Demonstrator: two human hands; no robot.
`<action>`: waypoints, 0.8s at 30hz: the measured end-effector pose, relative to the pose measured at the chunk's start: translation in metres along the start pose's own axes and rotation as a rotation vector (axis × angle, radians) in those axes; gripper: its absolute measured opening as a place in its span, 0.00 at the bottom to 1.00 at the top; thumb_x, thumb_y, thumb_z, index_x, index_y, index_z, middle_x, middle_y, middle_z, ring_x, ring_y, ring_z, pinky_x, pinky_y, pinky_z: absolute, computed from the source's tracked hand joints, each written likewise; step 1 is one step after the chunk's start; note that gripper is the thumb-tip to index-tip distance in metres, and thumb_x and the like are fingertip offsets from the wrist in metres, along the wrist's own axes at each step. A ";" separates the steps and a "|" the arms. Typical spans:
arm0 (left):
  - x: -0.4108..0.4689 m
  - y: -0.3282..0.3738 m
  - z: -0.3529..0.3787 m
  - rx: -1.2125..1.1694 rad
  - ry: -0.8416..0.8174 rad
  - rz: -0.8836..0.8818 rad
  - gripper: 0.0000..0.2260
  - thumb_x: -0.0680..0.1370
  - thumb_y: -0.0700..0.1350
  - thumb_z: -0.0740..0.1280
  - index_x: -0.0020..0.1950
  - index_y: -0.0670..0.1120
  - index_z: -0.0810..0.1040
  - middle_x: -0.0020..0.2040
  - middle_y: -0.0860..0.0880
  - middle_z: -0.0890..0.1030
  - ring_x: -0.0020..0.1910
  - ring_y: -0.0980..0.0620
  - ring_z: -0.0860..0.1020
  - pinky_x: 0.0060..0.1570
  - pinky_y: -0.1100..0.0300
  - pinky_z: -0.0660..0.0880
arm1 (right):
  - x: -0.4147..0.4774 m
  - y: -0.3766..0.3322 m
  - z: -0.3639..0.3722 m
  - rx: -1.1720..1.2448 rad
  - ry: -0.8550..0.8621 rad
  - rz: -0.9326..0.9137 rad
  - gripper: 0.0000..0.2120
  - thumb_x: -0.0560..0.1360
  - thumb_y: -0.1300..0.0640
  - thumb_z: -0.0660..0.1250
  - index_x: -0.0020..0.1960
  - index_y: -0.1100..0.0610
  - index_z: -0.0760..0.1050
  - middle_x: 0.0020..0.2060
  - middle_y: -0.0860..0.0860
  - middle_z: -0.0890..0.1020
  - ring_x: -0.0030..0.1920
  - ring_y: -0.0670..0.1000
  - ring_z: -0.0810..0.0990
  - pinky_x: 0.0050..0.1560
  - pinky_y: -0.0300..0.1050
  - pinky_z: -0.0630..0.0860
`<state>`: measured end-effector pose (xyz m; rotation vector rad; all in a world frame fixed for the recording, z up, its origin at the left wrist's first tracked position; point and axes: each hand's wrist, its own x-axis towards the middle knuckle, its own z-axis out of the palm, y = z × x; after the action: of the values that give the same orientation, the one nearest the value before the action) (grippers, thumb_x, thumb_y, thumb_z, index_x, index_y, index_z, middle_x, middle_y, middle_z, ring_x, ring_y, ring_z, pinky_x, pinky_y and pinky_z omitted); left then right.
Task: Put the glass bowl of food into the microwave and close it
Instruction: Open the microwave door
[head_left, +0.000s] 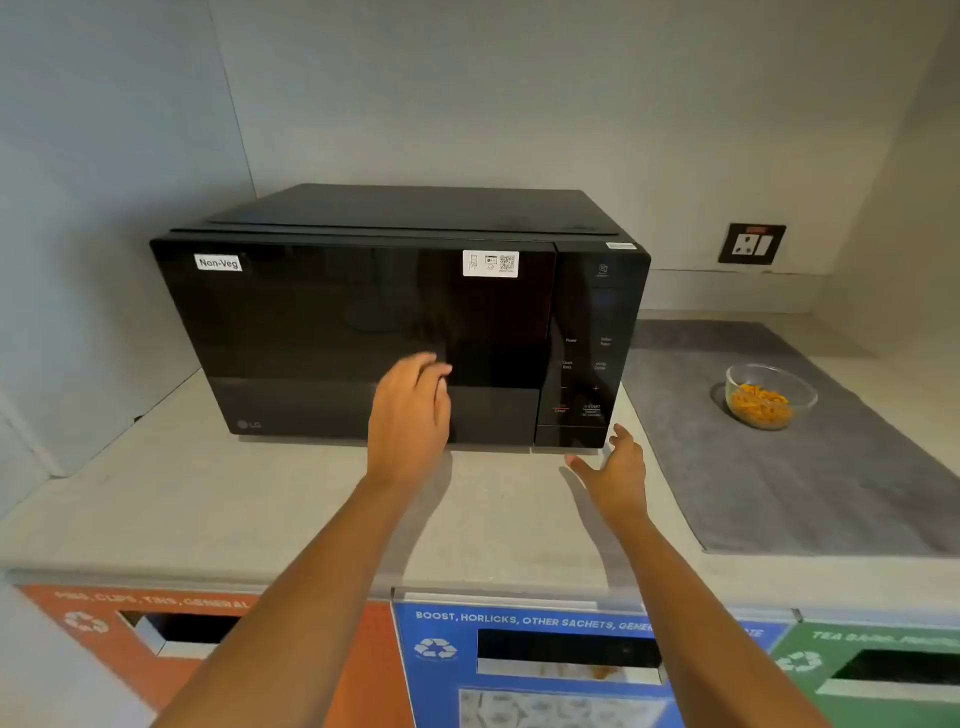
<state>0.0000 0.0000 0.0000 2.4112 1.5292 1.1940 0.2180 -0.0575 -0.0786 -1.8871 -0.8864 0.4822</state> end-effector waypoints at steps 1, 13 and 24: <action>0.010 0.002 -0.002 0.016 0.081 0.069 0.14 0.81 0.43 0.59 0.63 0.43 0.78 0.65 0.45 0.77 0.67 0.48 0.73 0.69 0.56 0.67 | 0.004 -0.002 0.001 -0.024 0.001 -0.006 0.37 0.71 0.51 0.71 0.73 0.55 0.55 0.73 0.55 0.62 0.71 0.59 0.64 0.68 0.56 0.64; 0.093 0.031 -0.014 0.162 0.293 0.290 0.19 0.81 0.45 0.58 0.71 0.42 0.71 0.70 0.42 0.73 0.71 0.44 0.69 0.74 0.49 0.60 | 0.023 0.006 0.032 0.223 0.063 -0.005 0.37 0.67 0.52 0.74 0.69 0.49 0.58 0.68 0.51 0.68 0.66 0.56 0.69 0.64 0.54 0.70; 0.103 0.034 0.013 0.150 0.437 0.236 0.18 0.80 0.49 0.59 0.66 0.42 0.74 0.64 0.43 0.78 0.68 0.44 0.73 0.74 0.47 0.58 | 0.028 0.017 0.039 0.223 0.074 -0.045 0.41 0.66 0.47 0.74 0.71 0.44 0.54 0.71 0.48 0.65 0.70 0.56 0.66 0.65 0.53 0.67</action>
<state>0.0551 0.0682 0.0646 2.6098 1.5041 1.8156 0.2169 -0.0175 -0.1102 -1.6678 -0.7911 0.4613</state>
